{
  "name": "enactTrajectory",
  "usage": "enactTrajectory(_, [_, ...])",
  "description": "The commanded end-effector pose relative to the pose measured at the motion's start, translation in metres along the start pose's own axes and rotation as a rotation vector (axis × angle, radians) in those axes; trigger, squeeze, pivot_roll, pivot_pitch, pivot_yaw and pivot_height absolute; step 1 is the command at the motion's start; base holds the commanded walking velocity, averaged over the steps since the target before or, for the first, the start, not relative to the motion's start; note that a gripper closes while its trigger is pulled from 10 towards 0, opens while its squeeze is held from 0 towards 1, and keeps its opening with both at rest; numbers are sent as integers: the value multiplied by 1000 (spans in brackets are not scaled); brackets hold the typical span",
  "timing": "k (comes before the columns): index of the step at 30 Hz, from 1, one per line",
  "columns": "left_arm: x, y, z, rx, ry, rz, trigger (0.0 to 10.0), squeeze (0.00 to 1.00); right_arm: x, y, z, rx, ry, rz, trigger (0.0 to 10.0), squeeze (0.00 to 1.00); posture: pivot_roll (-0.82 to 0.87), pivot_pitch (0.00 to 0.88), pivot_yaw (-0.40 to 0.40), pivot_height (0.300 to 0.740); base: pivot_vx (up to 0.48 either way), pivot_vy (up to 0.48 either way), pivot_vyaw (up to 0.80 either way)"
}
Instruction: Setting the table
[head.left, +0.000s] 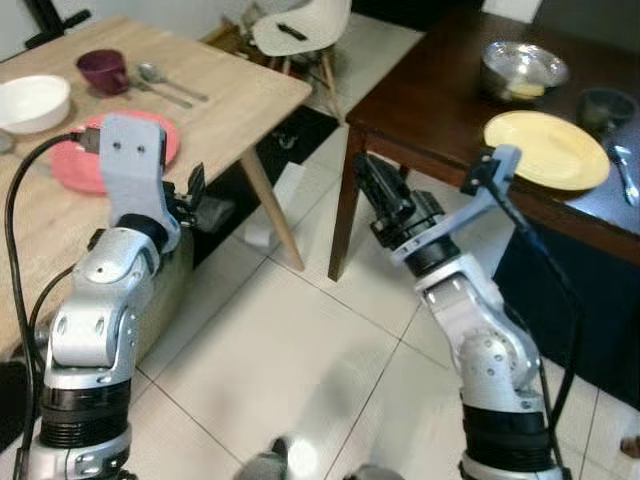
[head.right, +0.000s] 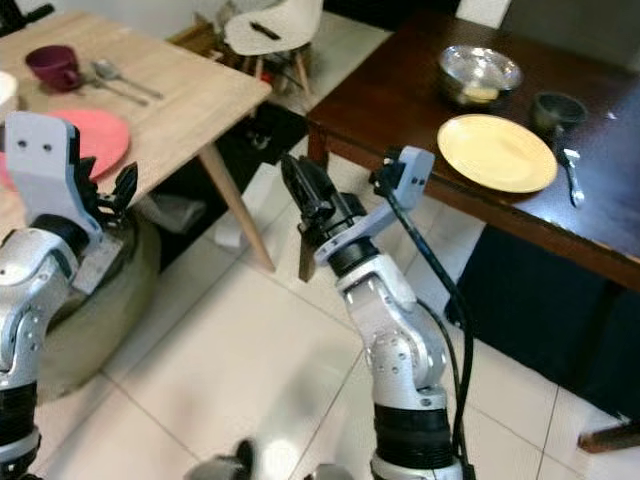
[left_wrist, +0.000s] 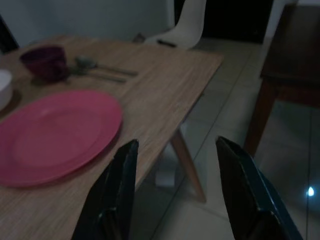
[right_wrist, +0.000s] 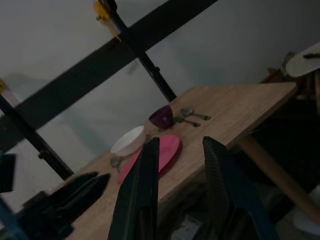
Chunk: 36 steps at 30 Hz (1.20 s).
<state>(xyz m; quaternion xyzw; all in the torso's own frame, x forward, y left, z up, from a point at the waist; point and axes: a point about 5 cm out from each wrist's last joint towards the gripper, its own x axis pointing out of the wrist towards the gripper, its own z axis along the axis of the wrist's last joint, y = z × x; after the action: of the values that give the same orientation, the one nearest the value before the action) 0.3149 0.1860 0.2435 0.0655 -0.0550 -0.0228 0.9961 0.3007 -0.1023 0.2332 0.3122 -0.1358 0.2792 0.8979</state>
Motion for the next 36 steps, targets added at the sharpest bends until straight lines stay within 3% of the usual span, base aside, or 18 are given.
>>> enactTrajectory(1, [0,5,-2,14,20,22,10000,0,2,3,-4,20,13,18,10000,0,-3,85,24,740,0,0,700])
enactTrajectory(10, [0,12,9,26,-25,52,10000,0,5,5,-3,25,15,44,10000,0,7,94,19,740,0,0,703])
enactTrajectory(36, [-3,16,6,43,-11,86,10000,0,4,9,-7,35,19,67,10000,0,17,69,17,740,0,0,705])
